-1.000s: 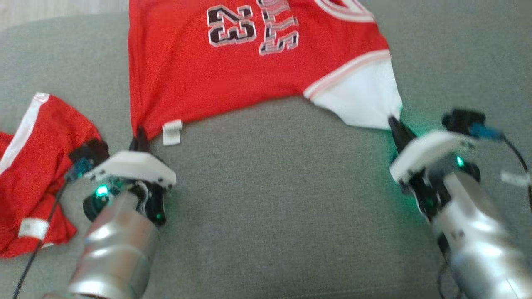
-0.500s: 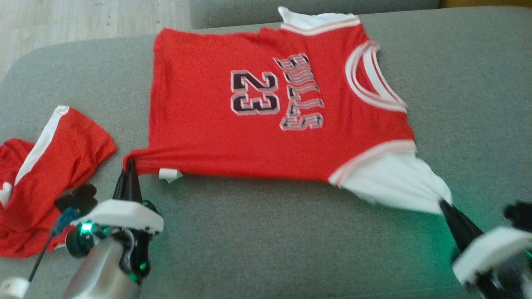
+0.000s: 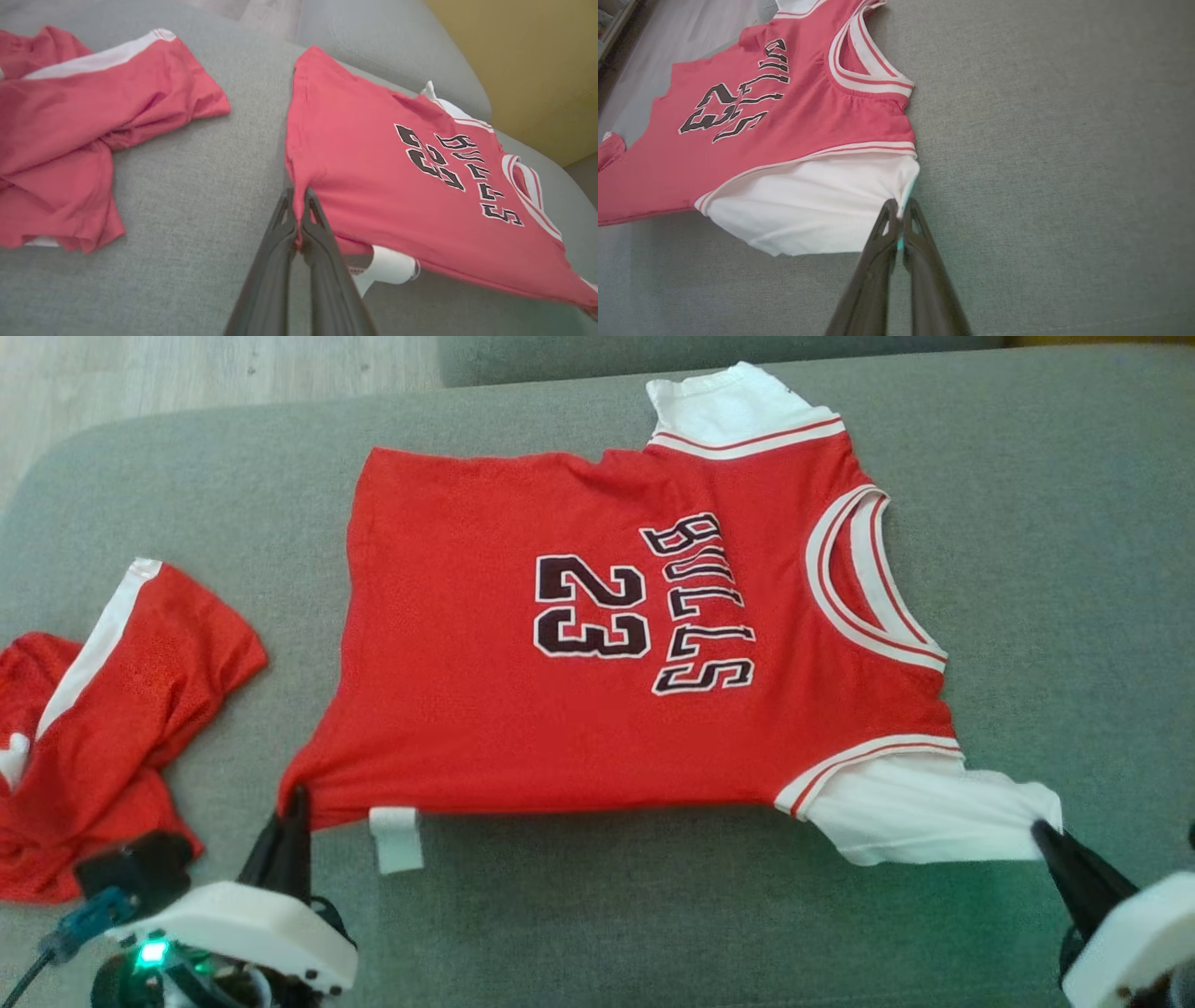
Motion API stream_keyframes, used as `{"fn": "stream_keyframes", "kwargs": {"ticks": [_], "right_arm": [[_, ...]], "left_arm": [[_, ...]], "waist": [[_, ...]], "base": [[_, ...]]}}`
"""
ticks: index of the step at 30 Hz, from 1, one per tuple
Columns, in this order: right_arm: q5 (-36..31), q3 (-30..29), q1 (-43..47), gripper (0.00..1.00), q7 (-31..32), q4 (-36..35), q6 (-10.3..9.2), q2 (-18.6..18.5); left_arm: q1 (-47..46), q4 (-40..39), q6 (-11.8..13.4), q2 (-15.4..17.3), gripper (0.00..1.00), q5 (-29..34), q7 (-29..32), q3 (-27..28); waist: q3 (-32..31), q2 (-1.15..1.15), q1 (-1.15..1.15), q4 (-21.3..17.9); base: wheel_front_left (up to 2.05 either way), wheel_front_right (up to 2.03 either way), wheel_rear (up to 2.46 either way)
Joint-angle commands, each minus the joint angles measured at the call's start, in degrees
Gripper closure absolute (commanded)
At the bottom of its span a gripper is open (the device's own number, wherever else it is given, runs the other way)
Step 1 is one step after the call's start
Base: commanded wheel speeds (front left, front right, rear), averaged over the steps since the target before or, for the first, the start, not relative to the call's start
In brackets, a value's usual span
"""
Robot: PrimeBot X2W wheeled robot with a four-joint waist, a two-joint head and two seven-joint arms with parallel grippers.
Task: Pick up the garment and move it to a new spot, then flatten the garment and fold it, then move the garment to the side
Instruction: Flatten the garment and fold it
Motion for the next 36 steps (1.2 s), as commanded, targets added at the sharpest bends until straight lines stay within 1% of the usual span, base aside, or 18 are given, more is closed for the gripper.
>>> {"fn": "stream_keyframes", "kwargs": {"ticks": [1, 4, 9, 12, 17, 22, 24, 27, 28, 29, 30, 33, 36], "right_arm": [[-0.2, 0.7, -3.6, 1.0, 0.5, -1.6, -0.04, -0.9], [0.1, 1.6, -8.0, 1.0, 2.0, 1.6, -0.04, -1.0], [0.6, 4.4, -17.1, 1.0, 2.9, 8.2, -0.04, -3.1], [1.4, 5.3, -22.9, 1.0, 2.0, 13.2, -0.04, -4.7], [3.3, 6.9, -31.5, 1.0, -1.0, 21.7, -0.04, -7.1], [5.8, 8.9, -38.6, 1.0, -5.5, 29.3, -0.04, -9.5], [6.9, 9.9, -40.8, 1.0, -7.5, 32.3, -0.04, -10.2], [8.2, 11.2, -42.7, 1.0, -10.2, 34.9, -0.04, -10.8], [9.1, 11.9, -43.3, 0.68, -11.5, 36.0, -0.04, -10.9], [9.7, 12.7, -43.8, 0.0, -12.9, 37.1, -0.04, -11.1], [10.2, 13.6, -44.2, 0.0, -14.8, 38.0, -0.04, -11.4], [11.3, 16.3, -44.6, 0.0, -20.8, 39.9, -0.04, -12.2], [11.3, 19.3, -43.7, 0.0, -27.8, 40.5, -0.04, -13.1]], "left_arm": [[-2.5, -1.7, 0.1, 1.3, 1.0, -0.8, 0.8, 1.9], [-5.2, 0.4, -1.3, 1.8, 1.0, -3.1, 4.5, 1.4], [-13.5, 7.7, -5.2, 1.8, 1.0, -6.9, 9.6, 0.9], [-18.4, 11.9, -7.4, 1.8, 1.0, -8.4, 12.2, 0.5], [-25.2, 18.2, -10.6, 1.2, 1.0, -10.7, 14.9, 0.4], [-30.4, 23.6, -12.4, 0.5, 1.0, -10.6, 15.9, -0.4], [-31.9, 25.7, -13.1, -0.2, 1.0, -11.0, 15.9, -0.5], [-33.3, 27.6, -13.9, -1.0, 1.0, -11.3, 15.5, -0.6], [-33.9, 28.6, -14.3, -1.5, 0.77, -11.4, 14.9, -0.5], [-34.3, 29.5, -15.0, -2.0, 0.21, -11.6, 14.7, -0.7], [-34.5, 30.3, -15.6, -2.5, 0.0, -12.1, 14.3, -0.6], [-34.6, 32.1, -17.2, -3.8, 0.0, -12.2, 12.0, -0.5], [-34.1, 32.9, -18.1, -4.3, 0.0, -9.5, 6.0, -0.5]], "waist": [[0.4, 0.0, 0.01, 0.1], [1.6, 0.0, 0.01, 0.6], [4.2, 0.0, 0.01, 1.4], [5.4, 0.0, 0.01, 1.7], [6.6, 0.0, 0.01, 2.1], [7.8, 0.0, 0.01, 2.4], [8.1, 0.0, 0.01, 2.5], [8.4, 0.0, 0.01, 2.6], [8.5, 0.0, 0.01, 2.7], [8.6, 0.0, 0.01, 2.7], [8.6, 0.0, 0.01, 2.7], [8.7, 0.0, 0.01, 2.7], [8.6, 0.0, 0.01, 2.6]], "base": [[0.0, 0.0, 0.0], [0.0, 0.0, 0.0], [0.0, 0.0, 0.0], [0.0, 0.0, 0.0], [0.0, 0.0, 0.0], [0.0, 0.0, 0.0], [0.0, 0.0, 0.0], [0.0, 0.0, 0.0], [0.0, 0.0, 0.0], [0.0, 0.0, 0.0], [0.0, 0.0, 0.0], [0.0, 0.0, 0.0], [0.0, 0.0, 0.0]]}}
